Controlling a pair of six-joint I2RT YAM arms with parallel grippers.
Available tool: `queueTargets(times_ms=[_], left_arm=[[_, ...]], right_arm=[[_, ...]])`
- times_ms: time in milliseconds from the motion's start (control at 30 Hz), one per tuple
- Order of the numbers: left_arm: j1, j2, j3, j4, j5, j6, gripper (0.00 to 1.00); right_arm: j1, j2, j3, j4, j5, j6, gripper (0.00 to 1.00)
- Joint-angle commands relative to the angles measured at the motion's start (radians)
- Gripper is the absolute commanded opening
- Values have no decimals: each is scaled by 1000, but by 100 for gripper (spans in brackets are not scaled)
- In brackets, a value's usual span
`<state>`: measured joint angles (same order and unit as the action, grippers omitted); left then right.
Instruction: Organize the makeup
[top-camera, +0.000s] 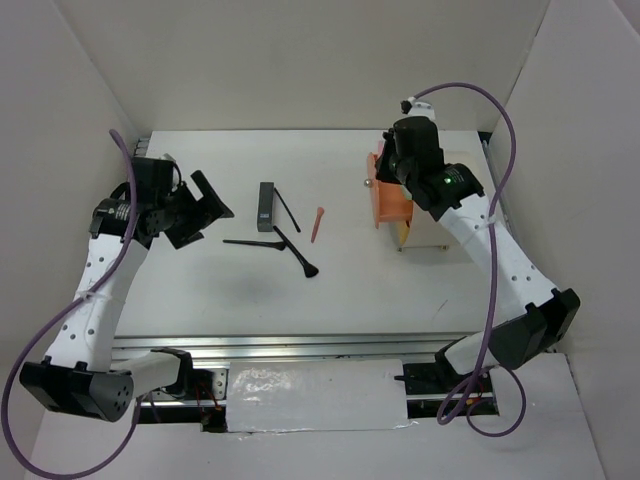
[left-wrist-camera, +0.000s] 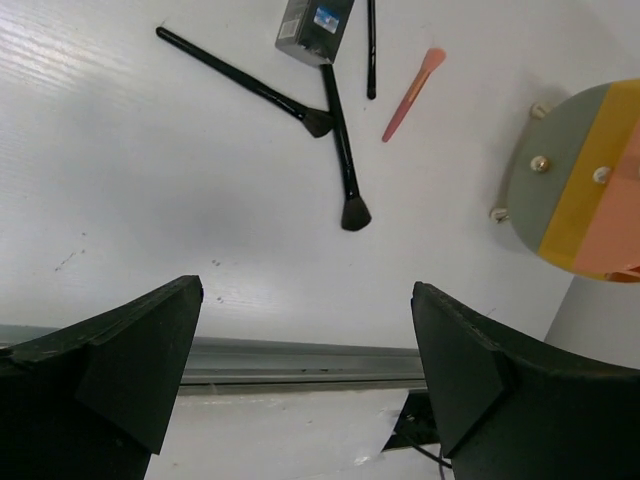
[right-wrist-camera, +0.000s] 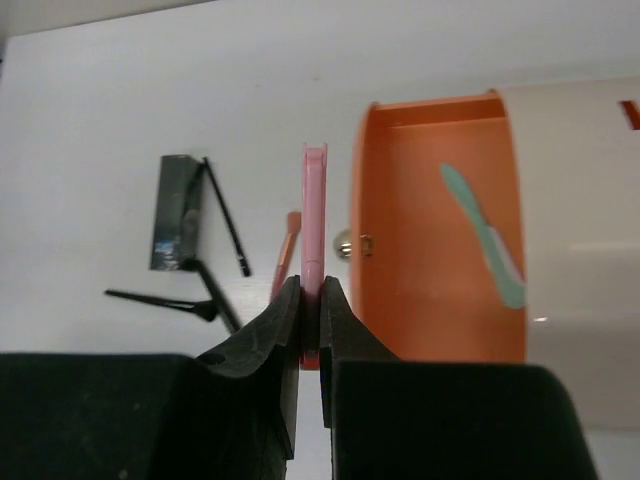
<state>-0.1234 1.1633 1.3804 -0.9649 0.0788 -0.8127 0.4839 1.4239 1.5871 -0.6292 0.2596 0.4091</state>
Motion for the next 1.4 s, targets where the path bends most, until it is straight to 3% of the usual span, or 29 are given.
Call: queueTargets(times_ms=[0,333,400,433,533,667,733,800,867,900,933,1067,1233,1367], left_arm=[[-5,13,-4,51,42,69,99],[-10,27,-63,54,73,122,100],[-12,26,-73,58,76,124,99],[-12,27,-75,58,76,129,99],[-13,35,-73,57,78,136,99],[-12,44,-72,63,79,136,99],[-13,50,-73,69,85,133,100],[-13,52,-81,78,90,129,99],[-13,53,-90,87,91,122,99],[-13,55,-93,94,91,122,99],[-13,56,-98,95,98,122,99],[-12,68,-96,100,105,127,99],[-13,87,-90,92,136,158,99],[-15,85,-110,97,133,162,99]], right_arm=[[-28,-26,-25,-41,116,-82,0],[-99,-52,-148,54,89,-96,2],[-100,-49,-142,49,92,-96,26],[-99,-49,-139,48,93,-96,45],[-100,-51,-115,45,81,-108,60],[-97,-42,-37,22,40,-118,65],[-97,-37,-10,11,0,-116,62],[-75,-31,4,14,-119,-112,52],[-41,-28,-7,43,-250,-122,30],[8,-19,-7,49,-253,-122,12],[34,-4,13,40,-250,-115,0],[99,200,169,-85,-116,-93,0],[96,473,509,-410,286,-24,0],[52,488,508,-448,349,-20,0]])
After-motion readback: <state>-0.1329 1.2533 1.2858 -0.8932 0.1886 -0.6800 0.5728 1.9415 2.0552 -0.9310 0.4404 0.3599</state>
